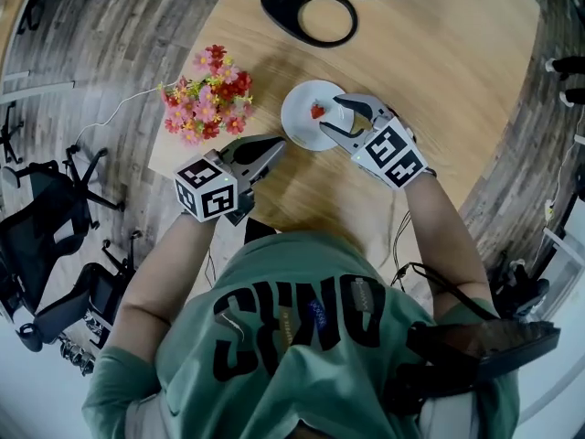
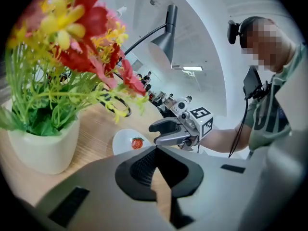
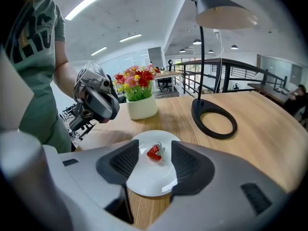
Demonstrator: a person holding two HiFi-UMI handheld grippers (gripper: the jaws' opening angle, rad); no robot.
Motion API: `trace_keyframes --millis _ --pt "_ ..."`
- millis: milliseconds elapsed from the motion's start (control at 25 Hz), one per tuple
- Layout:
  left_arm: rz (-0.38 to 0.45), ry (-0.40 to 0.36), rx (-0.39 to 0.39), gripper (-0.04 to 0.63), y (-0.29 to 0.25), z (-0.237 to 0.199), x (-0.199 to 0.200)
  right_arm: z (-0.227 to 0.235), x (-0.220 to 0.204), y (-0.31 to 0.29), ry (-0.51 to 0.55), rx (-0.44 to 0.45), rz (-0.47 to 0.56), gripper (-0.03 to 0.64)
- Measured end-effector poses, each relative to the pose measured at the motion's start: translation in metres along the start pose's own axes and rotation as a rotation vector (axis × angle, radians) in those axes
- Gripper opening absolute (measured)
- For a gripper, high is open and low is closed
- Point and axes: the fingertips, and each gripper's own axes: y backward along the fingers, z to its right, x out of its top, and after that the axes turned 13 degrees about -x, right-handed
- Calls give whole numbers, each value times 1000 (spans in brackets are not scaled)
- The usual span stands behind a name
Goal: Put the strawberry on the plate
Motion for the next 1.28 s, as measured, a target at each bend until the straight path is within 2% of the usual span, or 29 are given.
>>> trace_keyframes --millis 320,560,720,1000,1160,1280 --pt "5 -33 -16 -8 16 37 4 -6 13 26 -38 -39 30 196" --pt "49 -59 -3 -8 39 74 7 -22 19 53 -50 -56 28 192" --pt "87 -104 7 -8 62 95 21 -31 32 66 -29 -84 36 107" --pt "165 -163 34 -8 104 133 39 -41 56 97 11 -125 57 15" --pt "225 -198 39 -8 134 152 52 -46 75 109 38 -148 77 8" --pt "264 -218 48 -8 157 168 55 -57 87 118 0 -144 97 8"
